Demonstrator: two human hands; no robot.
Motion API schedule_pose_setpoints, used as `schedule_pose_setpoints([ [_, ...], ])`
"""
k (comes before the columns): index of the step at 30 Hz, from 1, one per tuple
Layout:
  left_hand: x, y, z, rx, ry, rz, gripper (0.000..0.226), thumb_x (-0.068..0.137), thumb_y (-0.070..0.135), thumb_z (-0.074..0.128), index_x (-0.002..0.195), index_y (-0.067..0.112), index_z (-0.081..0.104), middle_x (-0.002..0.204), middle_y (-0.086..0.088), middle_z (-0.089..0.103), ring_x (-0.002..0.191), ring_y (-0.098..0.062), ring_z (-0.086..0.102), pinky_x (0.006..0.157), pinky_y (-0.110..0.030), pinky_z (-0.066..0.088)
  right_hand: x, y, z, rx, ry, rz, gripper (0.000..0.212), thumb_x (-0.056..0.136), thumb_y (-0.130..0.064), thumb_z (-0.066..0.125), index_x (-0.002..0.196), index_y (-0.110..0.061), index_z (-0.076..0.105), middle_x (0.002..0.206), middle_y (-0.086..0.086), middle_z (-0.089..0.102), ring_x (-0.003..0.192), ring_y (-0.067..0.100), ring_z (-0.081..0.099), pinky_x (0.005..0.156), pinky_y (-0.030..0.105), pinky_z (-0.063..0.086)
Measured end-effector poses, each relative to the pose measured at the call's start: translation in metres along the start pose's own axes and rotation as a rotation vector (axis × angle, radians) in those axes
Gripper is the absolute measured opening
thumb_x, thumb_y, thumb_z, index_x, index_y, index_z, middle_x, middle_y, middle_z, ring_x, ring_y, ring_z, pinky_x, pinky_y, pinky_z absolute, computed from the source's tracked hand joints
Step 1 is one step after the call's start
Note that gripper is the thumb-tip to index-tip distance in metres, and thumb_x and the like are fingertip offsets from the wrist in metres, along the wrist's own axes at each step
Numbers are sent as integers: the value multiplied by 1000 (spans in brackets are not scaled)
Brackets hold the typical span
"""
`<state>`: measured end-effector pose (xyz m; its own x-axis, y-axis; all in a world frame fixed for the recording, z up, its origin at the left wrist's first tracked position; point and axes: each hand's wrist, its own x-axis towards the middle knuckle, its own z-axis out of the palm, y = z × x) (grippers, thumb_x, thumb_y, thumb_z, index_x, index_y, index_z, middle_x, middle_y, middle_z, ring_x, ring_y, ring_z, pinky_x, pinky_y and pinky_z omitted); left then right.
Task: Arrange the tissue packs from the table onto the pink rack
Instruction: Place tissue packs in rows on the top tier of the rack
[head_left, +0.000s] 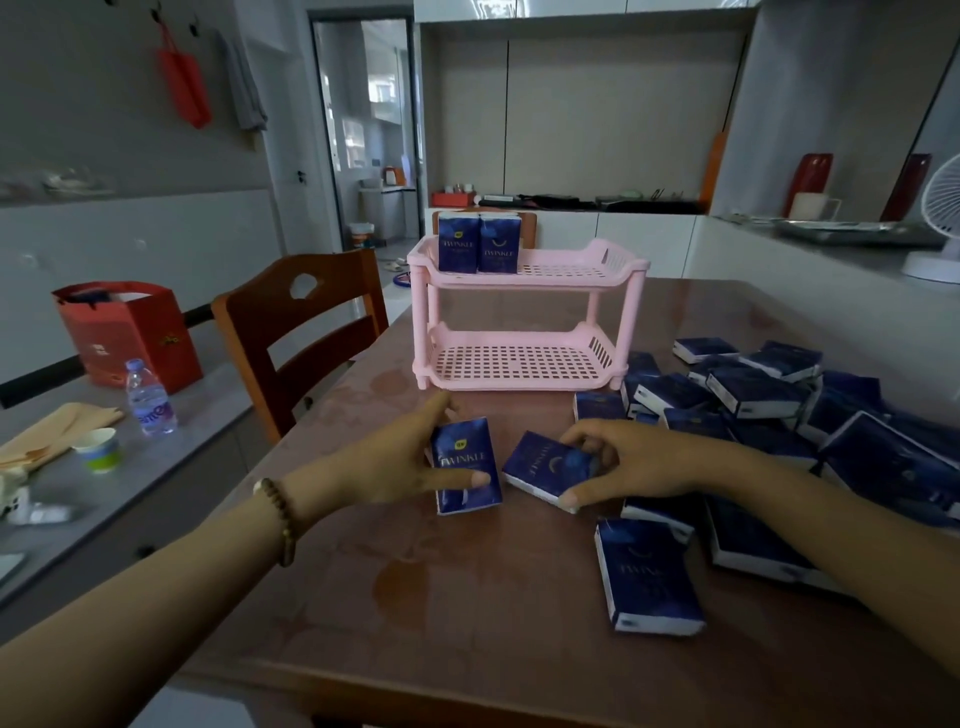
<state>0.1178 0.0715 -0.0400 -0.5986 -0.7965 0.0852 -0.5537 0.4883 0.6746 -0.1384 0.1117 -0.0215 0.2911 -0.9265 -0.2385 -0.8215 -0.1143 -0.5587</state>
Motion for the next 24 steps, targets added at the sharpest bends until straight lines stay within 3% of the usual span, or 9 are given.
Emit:
schedule_pose_setpoints([
  [2, 2, -4, 0, -18, 20, 5, 40, 81, 32, 68, 114, 15, 52, 107, -1, 68, 92, -11, 68, 80, -35, 57, 4, 2, 5, 122, 5, -9, 55, 70, -31, 80, 115, -26, 49, 113, -4, 62, 100, 10, 61, 90, 27, 51],
  [5, 3, -3, -2, -109, 11, 7, 42, 80, 34, 64, 112, 8, 57, 108, -9, 68, 96, -19, 67, 84, -42, 55, 9, 3, 12, 265, 51, -15, 46, 70, -21, 81, 107, -12, 56, 108, 6, 67, 101, 20, 64, 96, 35, 50],
  [8, 4, -1, -10, -198, 11, 45, 37, 84, 21, 63, 118, 8, 56, 121, -8, 63, 109, -19, 63, 86, -44, 56, 14, -1, 10, 372, 228, -69, 31, 76, -21, 75, 98, -4, 61, 100, 10, 69, 92, 19, 64, 89, 33, 51],
  [11, 11, 0, -20, -245, 39, 43, 31, 86, 16, 59, 117, 15, 57, 123, -4, 60, 113, -18, 59, 85, -45, 56, 19, -7, -3, 486, 316, -130, 25, 86, -20, 64, 104, -5, 55, 99, 2, 69, 85, 11, 65, 71, 31, 57],
  [13, 16, 4, -27, -270, 59, 33, 30, 86, 16, 59, 116, 20, 56, 123, -1, 59, 113, -18, 59, 83, -42, 57, 21, -12, -13, 471, 324, -166, 22, 89, -21, 60, 106, -8, 53, 101, -1, 69, 84, 9, 66, 63, 25, 58],
  [16, 27, 10, -42, -293, 102, 39, 31, 85, 15, 61, 115, 13, 53, 121, -2, 59, 111, -18, 61, 79, -36, 59, 23, -21, -31, 408, 375, -250, 10, 88, -19, 60, 97, -18, 55, 101, -3, 68, 81, 6, 67, 56, 18, 54],
  [20, 44, 27, -79, -217, 139, 111, 33, 79, 28, 64, 105, 13, 53, 117, -6, 61, 110, -19, 62, 84, -44, 57, 26, -42, -70, 364, 496, -365, 12, 84, -18, 64, 93, -21, 58, 97, -7, 68, 88, 12, 66, 62, 23, 58],
  [24, 64, 50, -118, -71, 189, 215, 24, 88, 20, 58, 111, 15, 59, 121, 0, 60, 109, -16, 61, 83, -37, 58, 36, -57, -110, 258, 645, -442, 15, 83, -22, 66, 96, -22, 60, 91, -12, 68, 89, 10, 64, 62, 18, 52],
])
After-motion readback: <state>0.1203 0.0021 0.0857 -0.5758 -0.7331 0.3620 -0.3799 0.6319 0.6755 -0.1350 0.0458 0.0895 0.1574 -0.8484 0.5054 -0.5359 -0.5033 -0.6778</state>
